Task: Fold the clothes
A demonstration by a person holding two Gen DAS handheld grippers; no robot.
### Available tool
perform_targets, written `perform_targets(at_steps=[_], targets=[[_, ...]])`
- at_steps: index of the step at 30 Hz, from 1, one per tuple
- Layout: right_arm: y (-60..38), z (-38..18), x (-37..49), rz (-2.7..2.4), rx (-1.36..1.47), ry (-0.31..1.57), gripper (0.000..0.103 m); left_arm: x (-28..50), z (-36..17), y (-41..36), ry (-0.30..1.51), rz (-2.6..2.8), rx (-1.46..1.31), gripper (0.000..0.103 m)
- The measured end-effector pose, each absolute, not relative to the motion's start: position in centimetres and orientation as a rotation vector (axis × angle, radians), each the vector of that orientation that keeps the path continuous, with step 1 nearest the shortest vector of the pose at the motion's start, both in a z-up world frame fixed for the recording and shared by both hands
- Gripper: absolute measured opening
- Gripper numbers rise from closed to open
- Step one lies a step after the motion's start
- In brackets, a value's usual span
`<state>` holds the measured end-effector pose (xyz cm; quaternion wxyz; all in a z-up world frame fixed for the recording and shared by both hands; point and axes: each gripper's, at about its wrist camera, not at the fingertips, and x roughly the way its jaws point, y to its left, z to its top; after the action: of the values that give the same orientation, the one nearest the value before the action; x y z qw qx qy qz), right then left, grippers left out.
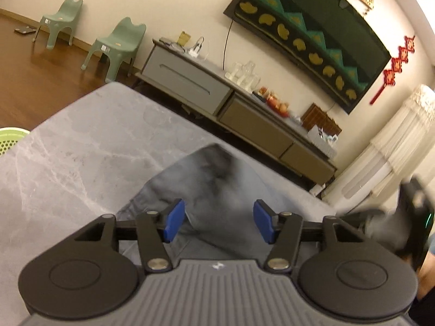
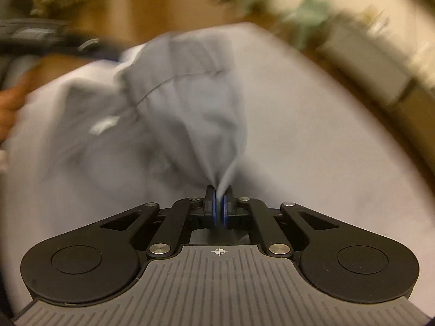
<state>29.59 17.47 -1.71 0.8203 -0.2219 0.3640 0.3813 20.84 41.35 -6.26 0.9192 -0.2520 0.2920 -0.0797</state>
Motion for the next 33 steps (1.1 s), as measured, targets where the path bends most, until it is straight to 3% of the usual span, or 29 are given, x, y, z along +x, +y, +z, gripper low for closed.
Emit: perform_targets(at_steps=[1,3,4,5,10,14,19,22,24,26,29,31,33], targets=[[17.1,0.2,30.5,0.821,-0.352,0.707,0.004,21.2,-6.2,41.4,0.592,-0.158,-0.515,0.064],[15.1,3.3,31.3,0.841,-0.109,0.567,0.022,22.0,-6.5,41.2,0.6,-0.136,-0.481,0.067],[14.4,3.6,31.5,0.814,-0.071,0.558,0.055,22.5,-6.7,41.1,0.607,-0.123,-0.46,0.067],[13.6,3.9,31.6,0.791,-0.045,0.558,0.072,22.9,-6.9,41.0,0.615,-0.111,-0.438,0.069],[6.8,1.3,29.9,0.581,-0.145,0.646,0.07,25.7,-7.1,40.5,0.657,-0.067,-0.359,0.076],[1.1,-1.8,26.8,0.498,-0.242,0.695,0.072,28.3,-7.0,39.1,0.697,-0.033,-0.268,0.087],[-6.6,-5.0,26.1,0.44,-0.277,0.75,0.073,31.2,-8.5,36.4,0.804,-0.074,-0.195,0.088],[-10.2,-6.5,26.0,0.416,-0.286,0.763,0.075,31.4,-9.6,35.1,0.863,-0.085,-0.124,0.085],[-13.2,-7.0,24.9,0.372,-0.288,0.799,0.075,31.6,-10.5,35.0,0.903,-0.046,-0.082,0.068],[-16.4,-7.5,23.5,0.321,-0.285,0.841,0.072,32.0,-11.5,35.2,0.945,0.023,-0.047,0.059],[-22.2,-8.8,21.1,0.196,-0.242,0.9,0.065,32.3,-12.0,35.3,0.96,0.115,0.006,0.062],[-27.0,-9.3,20.1,0.145,-0.11,0.923,0.07,32.4,-11.6,35.3,0.974,0.164,0.013,0.062],[-30.0,-9.3,19.7,0.088,-0.049,0.929,0.068,32.3,-11.3,35.5,0.987,0.209,0.009,0.066]])
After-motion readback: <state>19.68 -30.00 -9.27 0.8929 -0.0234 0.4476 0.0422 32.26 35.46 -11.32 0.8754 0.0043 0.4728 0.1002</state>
